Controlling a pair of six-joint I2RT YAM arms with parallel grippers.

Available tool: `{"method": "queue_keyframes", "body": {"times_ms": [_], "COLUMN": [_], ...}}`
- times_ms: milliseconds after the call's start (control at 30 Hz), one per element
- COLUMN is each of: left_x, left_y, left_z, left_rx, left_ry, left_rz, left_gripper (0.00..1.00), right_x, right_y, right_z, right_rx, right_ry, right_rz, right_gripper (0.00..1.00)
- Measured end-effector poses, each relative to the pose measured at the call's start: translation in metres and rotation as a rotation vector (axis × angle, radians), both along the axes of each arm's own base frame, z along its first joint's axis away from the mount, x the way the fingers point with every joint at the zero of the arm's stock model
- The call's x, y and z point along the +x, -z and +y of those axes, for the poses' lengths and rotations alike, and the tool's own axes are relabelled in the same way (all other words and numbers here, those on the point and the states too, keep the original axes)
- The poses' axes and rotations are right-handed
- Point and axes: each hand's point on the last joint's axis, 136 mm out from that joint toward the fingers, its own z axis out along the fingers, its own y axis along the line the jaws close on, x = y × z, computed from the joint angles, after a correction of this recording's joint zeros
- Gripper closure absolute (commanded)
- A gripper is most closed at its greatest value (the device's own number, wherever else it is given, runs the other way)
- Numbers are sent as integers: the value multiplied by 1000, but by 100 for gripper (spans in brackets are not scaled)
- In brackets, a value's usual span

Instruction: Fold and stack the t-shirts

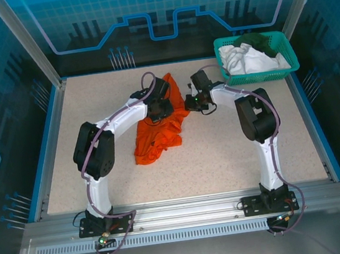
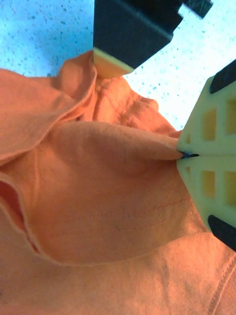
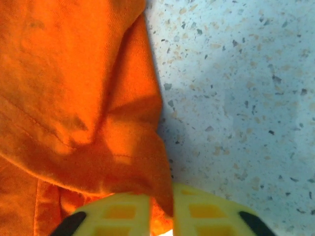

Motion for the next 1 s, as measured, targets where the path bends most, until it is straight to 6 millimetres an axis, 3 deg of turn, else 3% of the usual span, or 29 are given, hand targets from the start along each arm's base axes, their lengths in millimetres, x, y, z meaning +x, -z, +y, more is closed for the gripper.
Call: {"method": "queue_keyframes", "body": {"times_ms": [100,200,300,367,433,500,600,667,733,867,933,1000], "left_x": [1,0,-2,1,12,33,52,42,13,-56,-82,-97], "left_y": [-7,-22,-58,-95,-137,-193,-291,-353,-396,-445,-453,-452], "left_z": [0,4,14,27,44,65,101,115,117,125,136,145], "left_rx": [7,21,23,8,-13,-40,-56,-57,-62,-70,-69,-63], "left_ry": [25,46,68,74,68,52,29,36,73,117,102,79], "left_rz": [-19,-55,-134,-213,-295,-414,-632,-783,-896,-1073,-1129,-1156], "left_gripper": [100,100,100,100,100,100,100,100,100,100,100,100], "right_x": [1,0,-1,0,5,20,41,41,26,-34,-61,-83], "right_y": [1,0,-15,-40,-77,-131,-231,-297,-352,-429,-441,-439], "right_z": [1,1,1,1,1,2,-3,-15,-29,-52,-62,-70], "right_rx": [1,0,0,5,15,45,103,127,143,169,174,172], "right_ry": [-8,-9,-9,-6,1,9,30,47,59,64,66,70], "right_rz": [1,3,-15,-54,-112,-208,-394,-522,-626,-783,-822,-837], "right_gripper": [99,100,100,100,100,100,100,100,100,100,100,100]}}
